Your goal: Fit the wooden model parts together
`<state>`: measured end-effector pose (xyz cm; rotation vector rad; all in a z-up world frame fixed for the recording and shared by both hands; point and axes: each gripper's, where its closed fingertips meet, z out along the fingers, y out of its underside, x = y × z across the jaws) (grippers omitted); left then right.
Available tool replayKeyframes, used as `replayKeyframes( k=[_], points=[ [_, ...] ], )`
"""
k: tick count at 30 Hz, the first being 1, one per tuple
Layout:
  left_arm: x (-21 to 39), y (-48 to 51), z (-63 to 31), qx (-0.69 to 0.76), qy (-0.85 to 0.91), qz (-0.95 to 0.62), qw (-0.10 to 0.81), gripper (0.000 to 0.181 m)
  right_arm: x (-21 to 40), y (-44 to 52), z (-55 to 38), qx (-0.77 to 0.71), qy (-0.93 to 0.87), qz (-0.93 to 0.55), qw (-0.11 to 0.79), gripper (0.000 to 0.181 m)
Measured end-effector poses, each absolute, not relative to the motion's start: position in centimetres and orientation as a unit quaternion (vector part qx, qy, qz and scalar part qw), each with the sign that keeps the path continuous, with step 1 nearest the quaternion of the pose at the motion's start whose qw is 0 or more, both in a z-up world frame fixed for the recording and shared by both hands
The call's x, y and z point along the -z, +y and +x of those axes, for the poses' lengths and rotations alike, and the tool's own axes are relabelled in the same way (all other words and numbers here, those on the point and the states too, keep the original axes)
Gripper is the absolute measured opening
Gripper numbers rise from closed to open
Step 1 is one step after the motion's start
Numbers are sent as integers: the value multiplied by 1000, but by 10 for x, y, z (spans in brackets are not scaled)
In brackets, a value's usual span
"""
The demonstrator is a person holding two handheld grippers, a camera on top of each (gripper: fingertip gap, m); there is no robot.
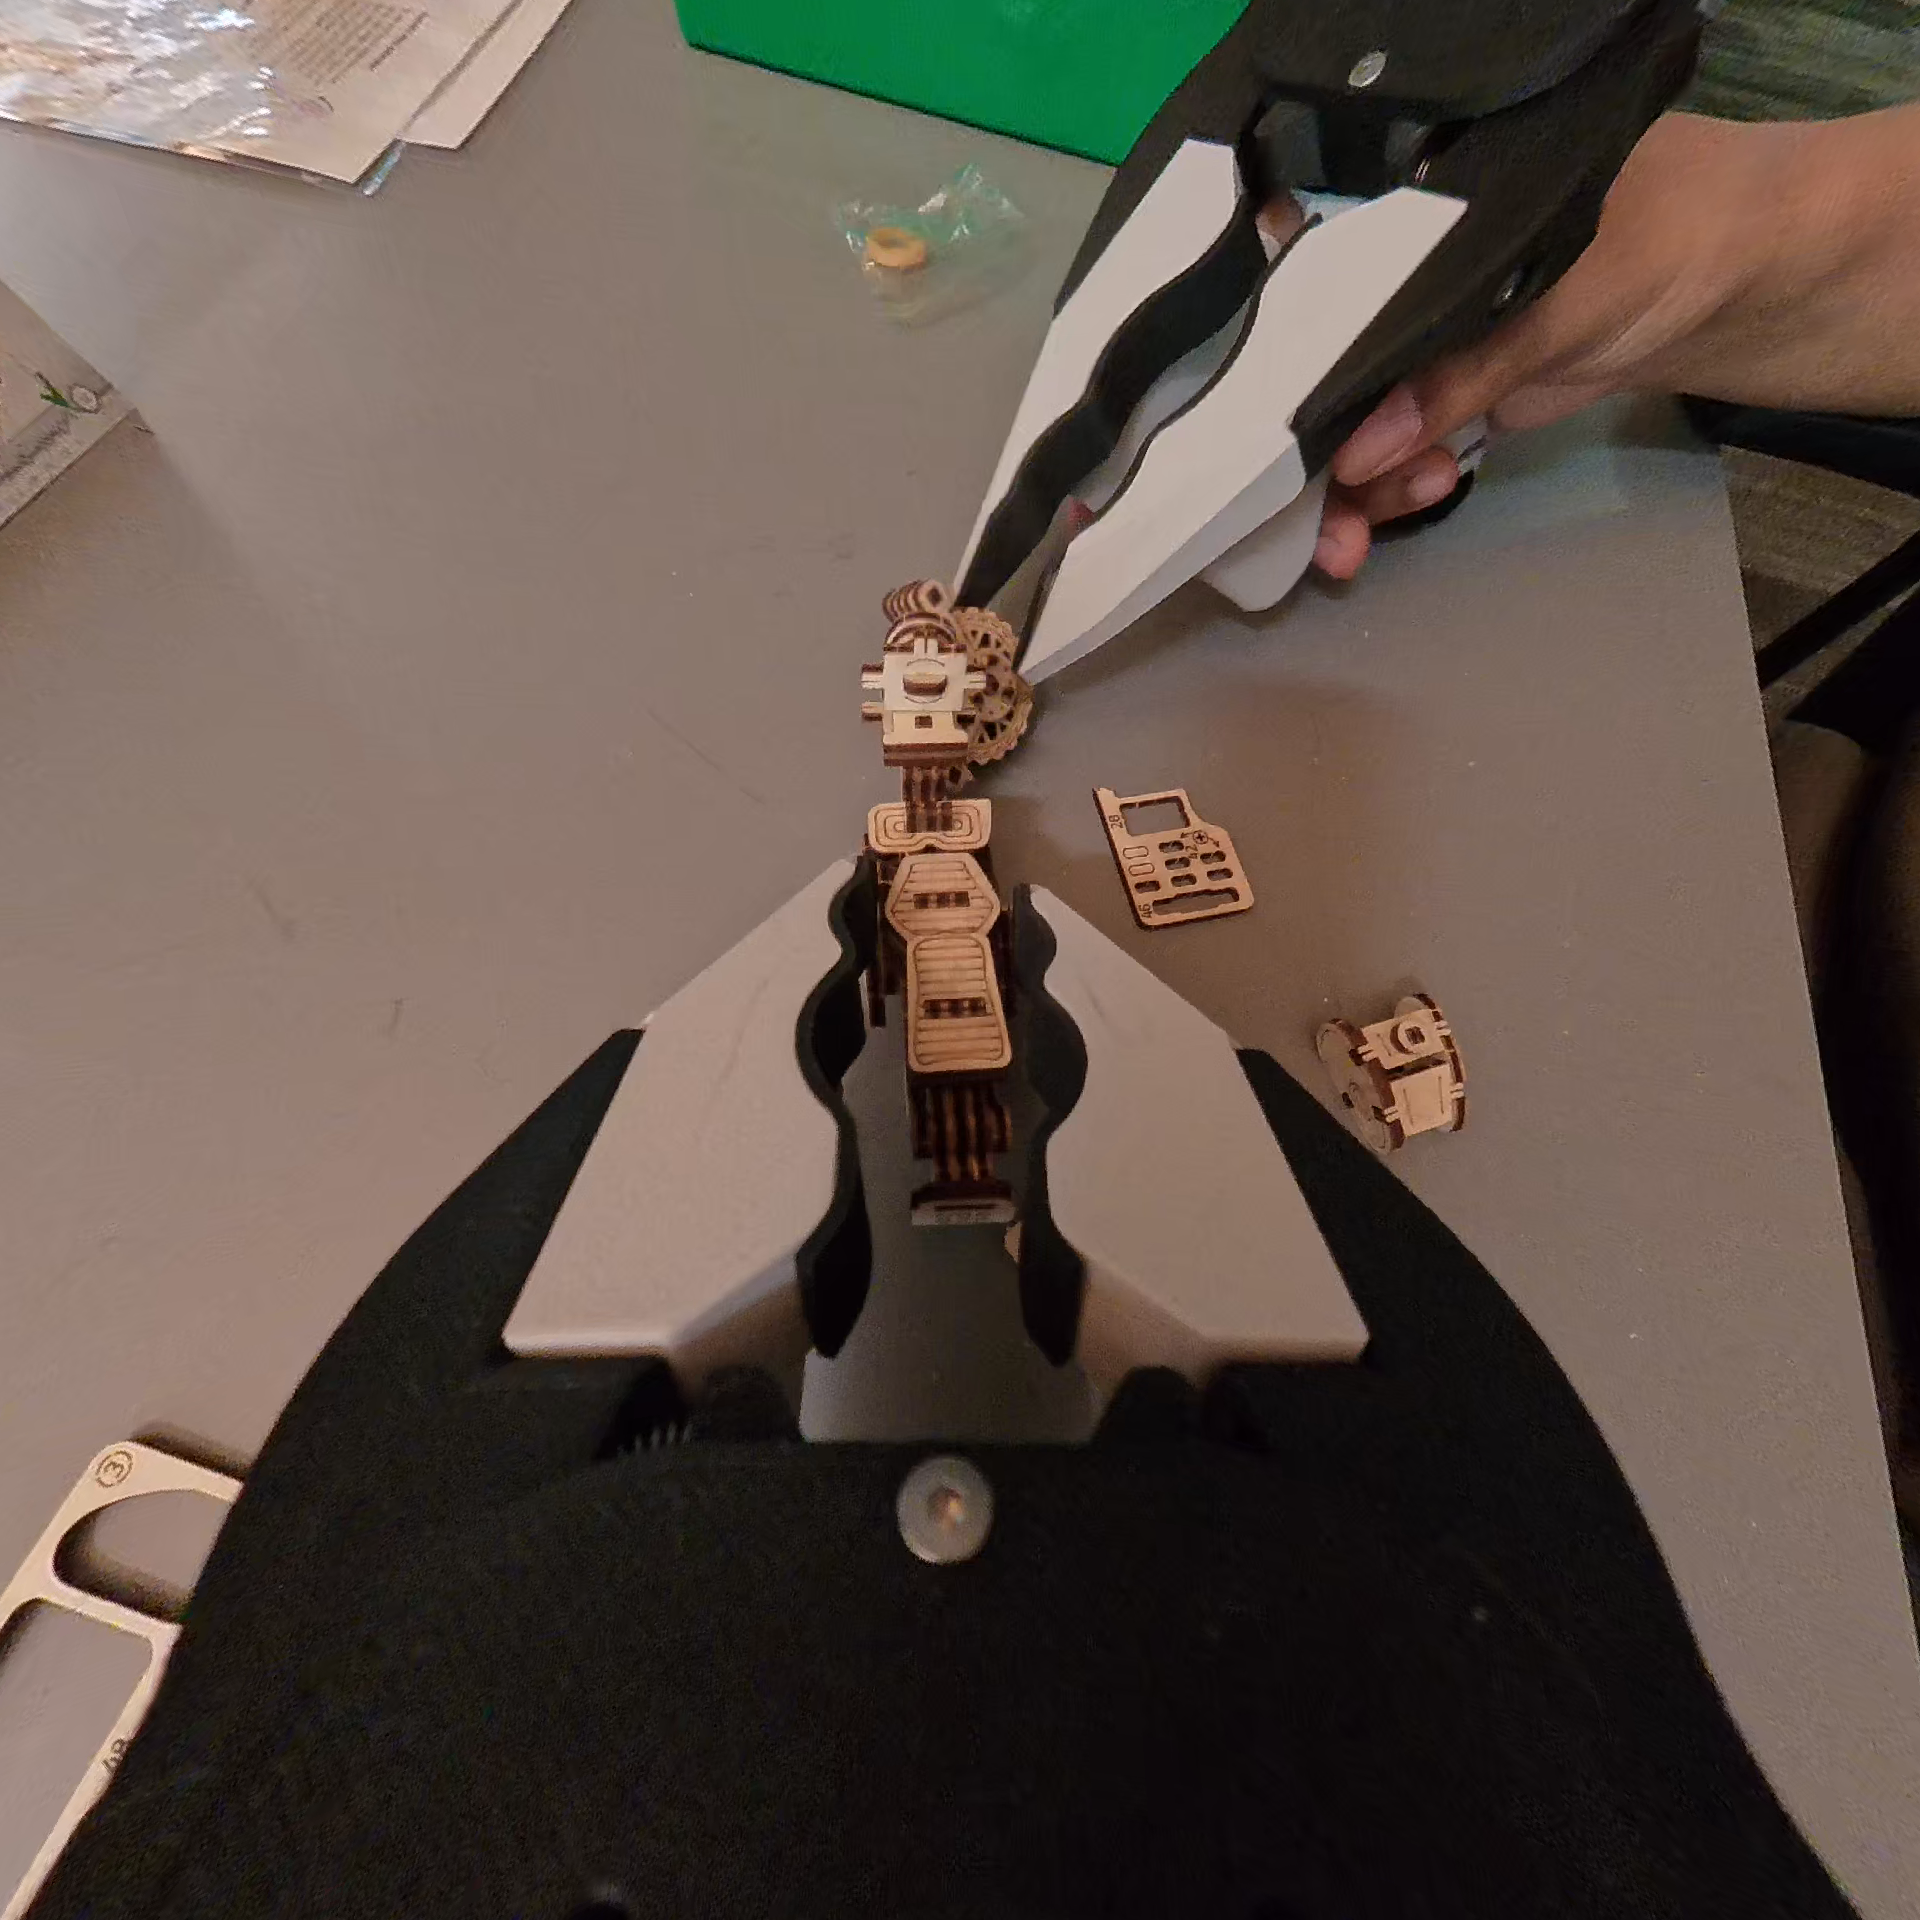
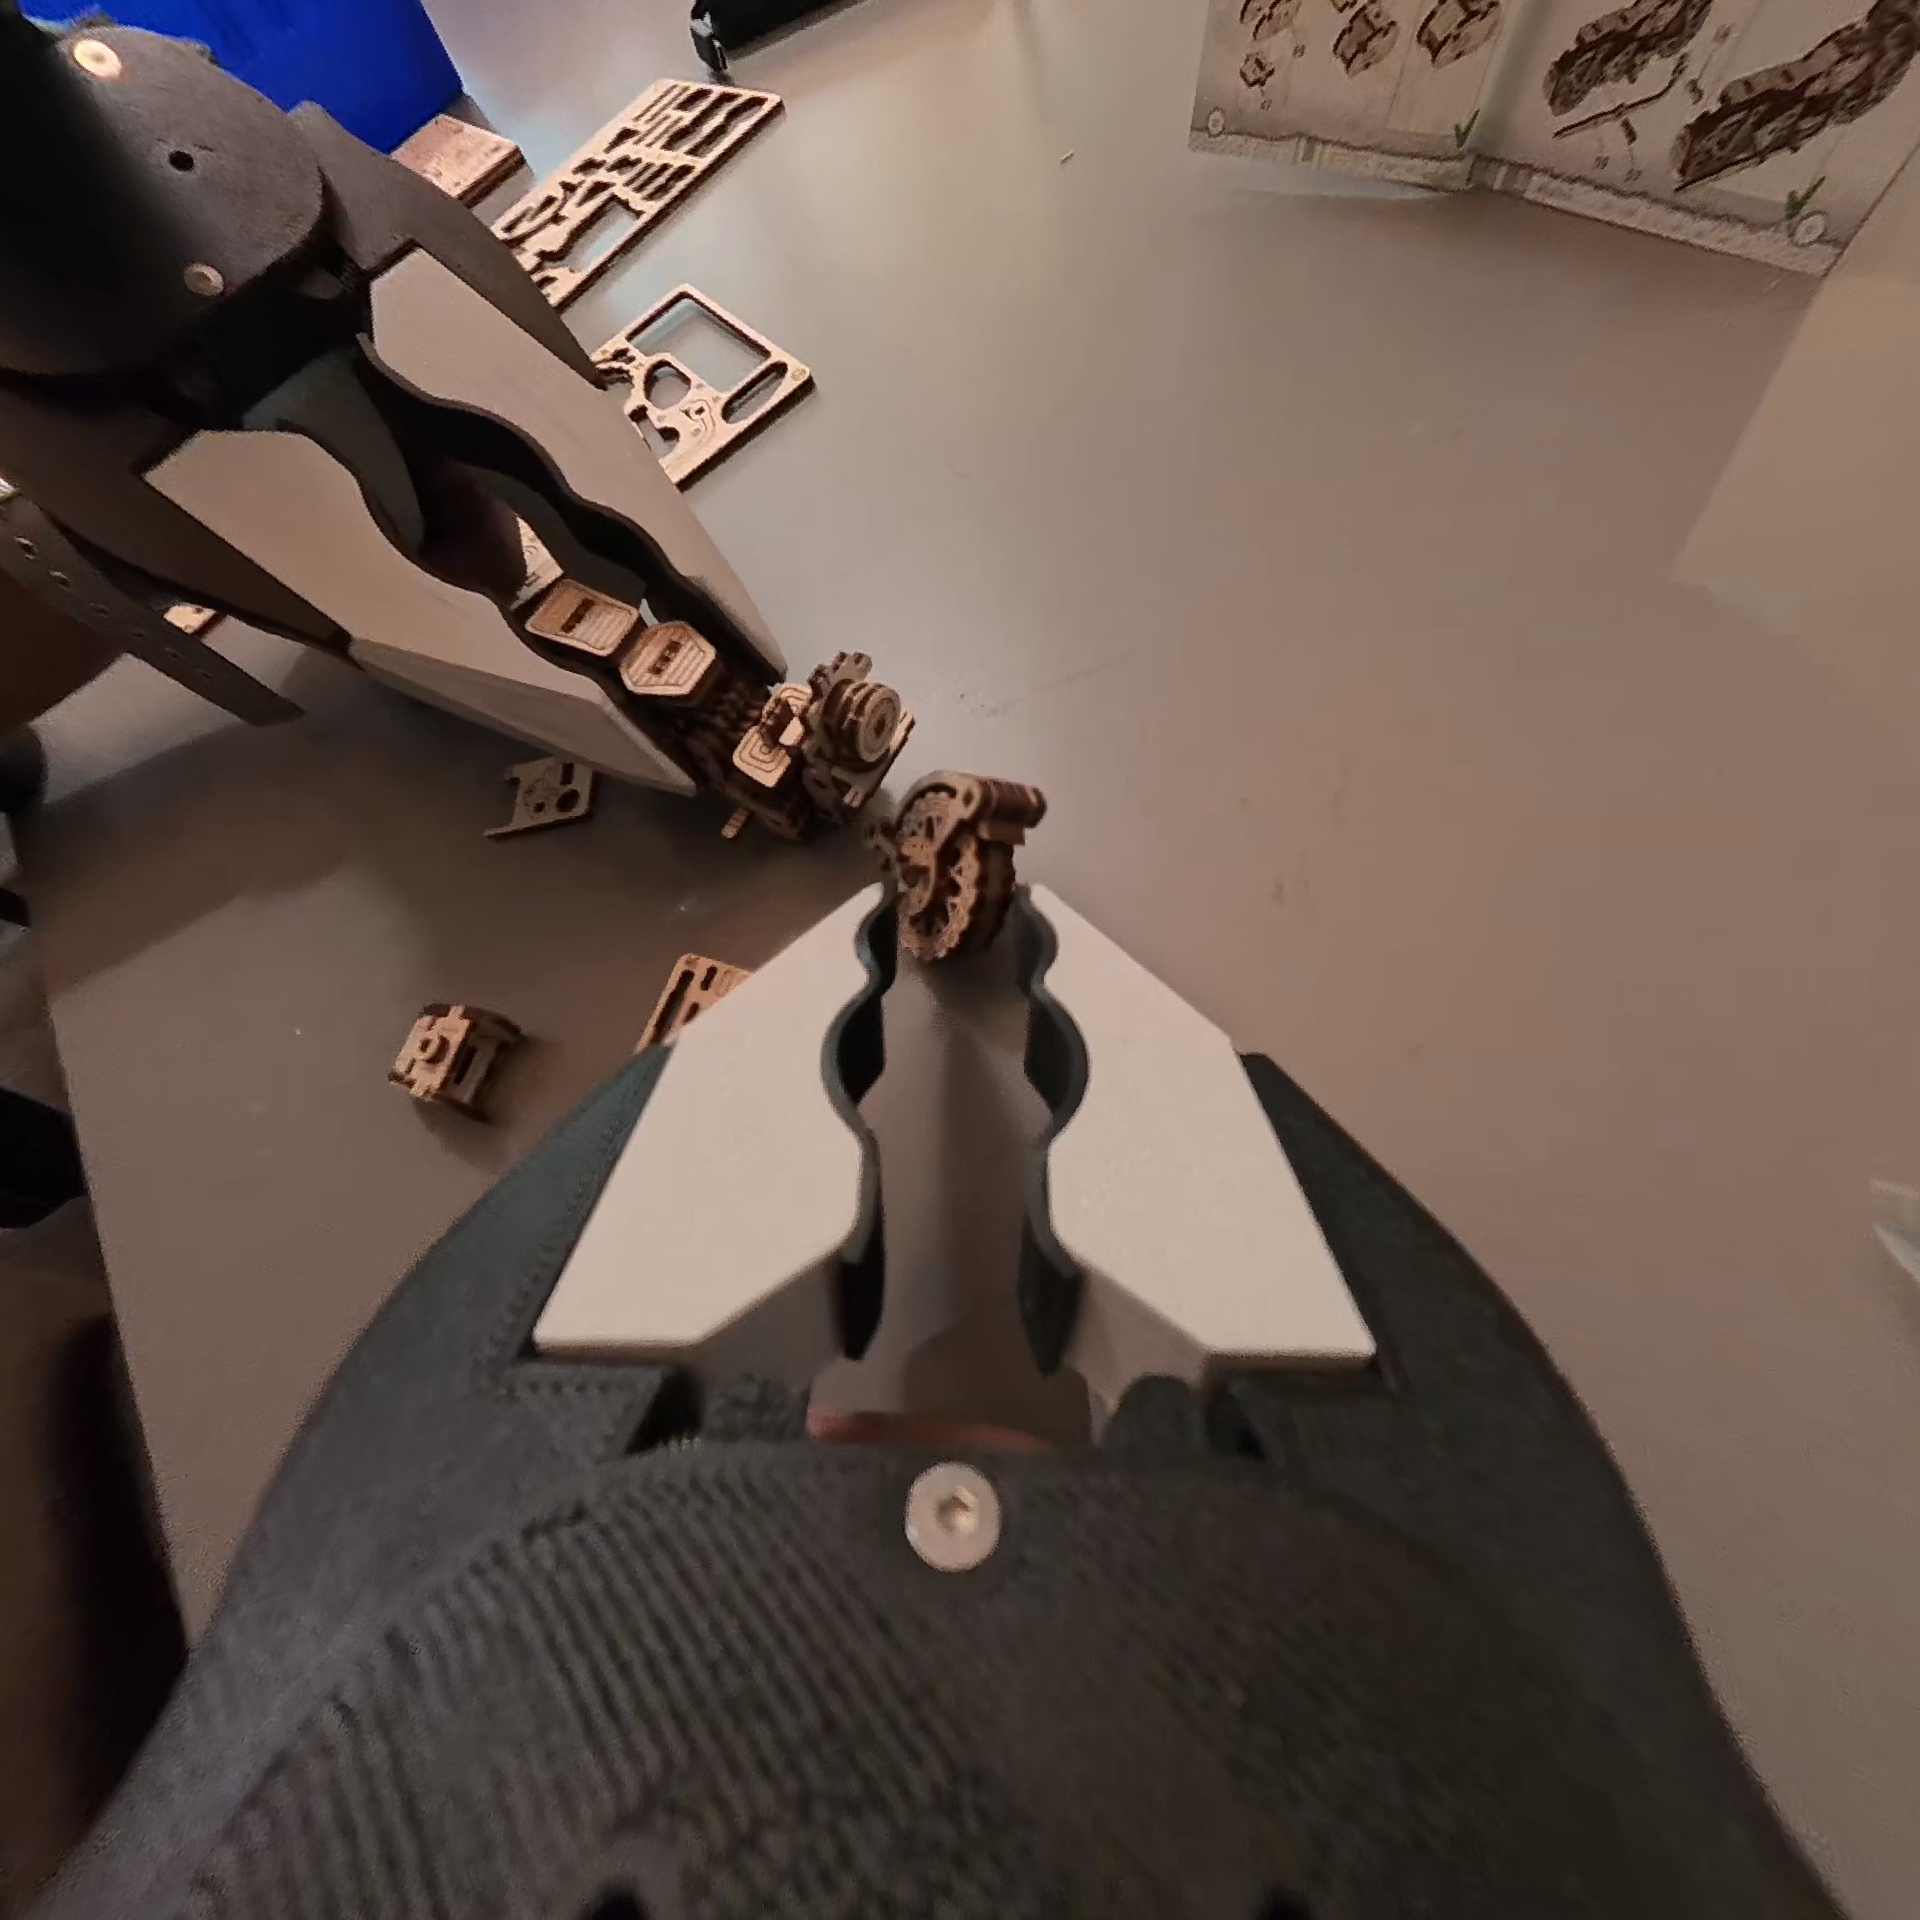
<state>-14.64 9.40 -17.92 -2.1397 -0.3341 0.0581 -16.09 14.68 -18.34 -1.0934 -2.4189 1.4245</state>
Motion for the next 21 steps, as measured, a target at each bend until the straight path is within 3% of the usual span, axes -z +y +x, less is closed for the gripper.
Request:
replayKeyframes(
  k=[11,16,21],
  points=[
    [176,90,-157,-23,-176,-859,480,24,185,150,-165,-447,-823,-328,127,15],
    [175,89,-159,-14,-189,-854,485,36,185,151,-164,-449,-821,-331,119,16],
    [172,87,-162,-6,-202,-844,496,37,186,152,-165,-449,-820,-337,111,28]
  ],
)
